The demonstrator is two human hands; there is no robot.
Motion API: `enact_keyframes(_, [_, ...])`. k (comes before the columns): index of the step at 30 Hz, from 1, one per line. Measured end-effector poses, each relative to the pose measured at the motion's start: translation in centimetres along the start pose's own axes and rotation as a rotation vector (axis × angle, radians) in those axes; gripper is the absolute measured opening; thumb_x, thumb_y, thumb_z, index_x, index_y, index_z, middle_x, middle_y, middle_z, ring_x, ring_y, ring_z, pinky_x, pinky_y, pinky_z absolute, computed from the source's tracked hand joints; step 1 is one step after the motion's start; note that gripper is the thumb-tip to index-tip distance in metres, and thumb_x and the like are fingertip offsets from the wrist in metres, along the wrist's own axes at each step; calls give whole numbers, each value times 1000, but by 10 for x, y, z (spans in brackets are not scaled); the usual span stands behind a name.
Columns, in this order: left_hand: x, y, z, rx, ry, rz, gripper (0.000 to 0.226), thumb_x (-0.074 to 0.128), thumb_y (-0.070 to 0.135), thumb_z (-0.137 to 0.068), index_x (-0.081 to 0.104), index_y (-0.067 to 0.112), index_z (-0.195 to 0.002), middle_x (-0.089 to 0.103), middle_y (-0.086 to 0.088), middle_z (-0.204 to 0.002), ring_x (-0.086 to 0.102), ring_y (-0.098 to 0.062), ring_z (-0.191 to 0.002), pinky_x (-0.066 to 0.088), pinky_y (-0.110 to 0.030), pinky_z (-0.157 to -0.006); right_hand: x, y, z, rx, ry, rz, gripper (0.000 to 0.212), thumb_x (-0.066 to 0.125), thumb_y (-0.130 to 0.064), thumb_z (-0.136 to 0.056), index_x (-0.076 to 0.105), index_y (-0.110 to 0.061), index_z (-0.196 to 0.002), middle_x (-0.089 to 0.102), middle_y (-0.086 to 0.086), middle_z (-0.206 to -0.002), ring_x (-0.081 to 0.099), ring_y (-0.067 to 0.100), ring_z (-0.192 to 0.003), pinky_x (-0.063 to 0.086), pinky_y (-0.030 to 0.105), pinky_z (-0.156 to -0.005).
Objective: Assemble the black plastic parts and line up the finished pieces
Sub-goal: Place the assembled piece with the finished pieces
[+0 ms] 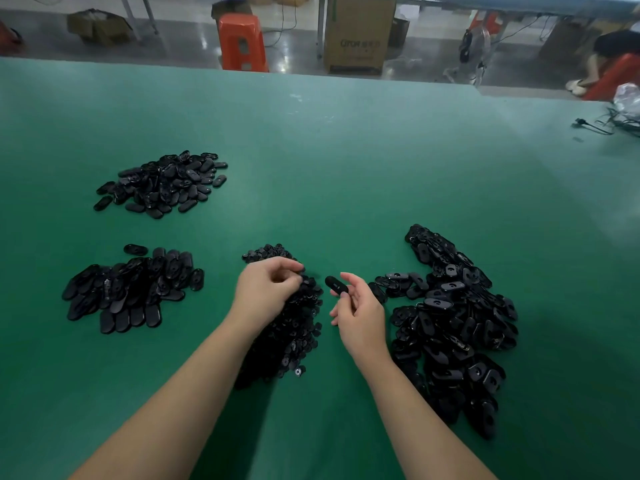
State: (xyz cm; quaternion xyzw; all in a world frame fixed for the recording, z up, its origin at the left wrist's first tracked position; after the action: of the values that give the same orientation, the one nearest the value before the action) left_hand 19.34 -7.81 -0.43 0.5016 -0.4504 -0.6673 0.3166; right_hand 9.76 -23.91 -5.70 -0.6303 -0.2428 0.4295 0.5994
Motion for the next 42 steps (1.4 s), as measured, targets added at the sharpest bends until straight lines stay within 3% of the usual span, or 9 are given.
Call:
enact_keyframes(4, [37,13,1,37,-28,-167,20,73,12,-84,71,31,-76,71,14,-70,61,6,-61,42,-7,-59,1,3,-2,-6,20,27,33,50,-8,-101,62,-26,-125,70,-7,-78,65,8,-59,55,22,-58])
enact_keyframes(8, [51,16,4,5,-2,-234,16,69,14,-82,72,29,-77,69,14,-71,60,6,-64,41,-6,-58,1,1,-3,-19,22,79,31,52,-11,-100,65,-27,-123,71,-15,-101,69,13,-72,61,44,-74])
enact_keyframes(12, [57,22,4,4,-2,-261,13,68,13,-83,72,26,-79,69,13,-72,63,-1,-69,45,-16,-64,-2,0,-3,-42,34,112,31,53,-12,-99,66,-25,-124,71,-16,-106,68,2,-94,58,29,-83])
enact_keyframes(19, [63,25,7,4,2,-273,11,67,10,-82,73,19,-81,70,8,-75,65,-7,-74,51,-25,-71,-4,-1,-3,-49,27,89,29,53,-8,-98,65,-26,-117,67,-22,-102,64,-9,-95,51,15,-83])
enact_keyframes(24, [61,26,7,49,29,-305,11,73,13,-83,69,23,-83,65,7,-82,59,-8,-77,47,-24,-71,-4,-1,-3,-53,29,51,29,52,-6,-99,63,-30,-111,70,-16,-106,67,2,-100,56,32,-91])
enact_keyframes(28, [59,27,1,3,9,-301,26,81,20,-80,70,27,-103,65,8,-95,59,-10,-90,42,-23,-78,-5,0,-4,-37,36,-1,34,49,-6,-99,60,-38,-105,72,-12,-105,70,15,-91,58,50,-83])
enact_keyframes(32, [58,26,-5,-40,-79,-251,14,86,17,-75,75,19,-82,72,7,-77,66,-13,-75,48,-21,-68,-6,0,-3,-46,39,-3,29,51,-14,-99,59,-42,-99,72,-9,-93,69,17,-74,60,47,-71])
enact_keyframes(36, [56,24,-6,-65,-109,-204,13,88,20,-74,75,21,-77,71,6,-68,58,-8,-56,45,-23,-58,-6,-1,-3,-33,35,-40,27,52,-17,-99,58,-43,-96,71,-8,-87,66,12,-59,55,28,-55])
enact_keyframes(42, [58,22,-4,-102,-122,-168,8,76,15,-85,74,19,-78,67,3,-56,56,-17,-42,53,-28,-49,-6,-1,-4,-31,44,9,19,53,-19,-101,58,-37,-98,70,-5,-85,63,14,-67,58,47,-67])
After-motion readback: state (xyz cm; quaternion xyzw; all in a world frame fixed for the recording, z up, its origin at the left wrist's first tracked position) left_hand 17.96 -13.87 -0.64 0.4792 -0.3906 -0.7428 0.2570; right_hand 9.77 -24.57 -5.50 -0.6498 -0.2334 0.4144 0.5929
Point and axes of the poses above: each hand's wrist, its own z-axis away from the middle knuckle, its own x-axis out of the palm, y = z × x, the point moved 4 cm from there along -z, towards the middle knuckle
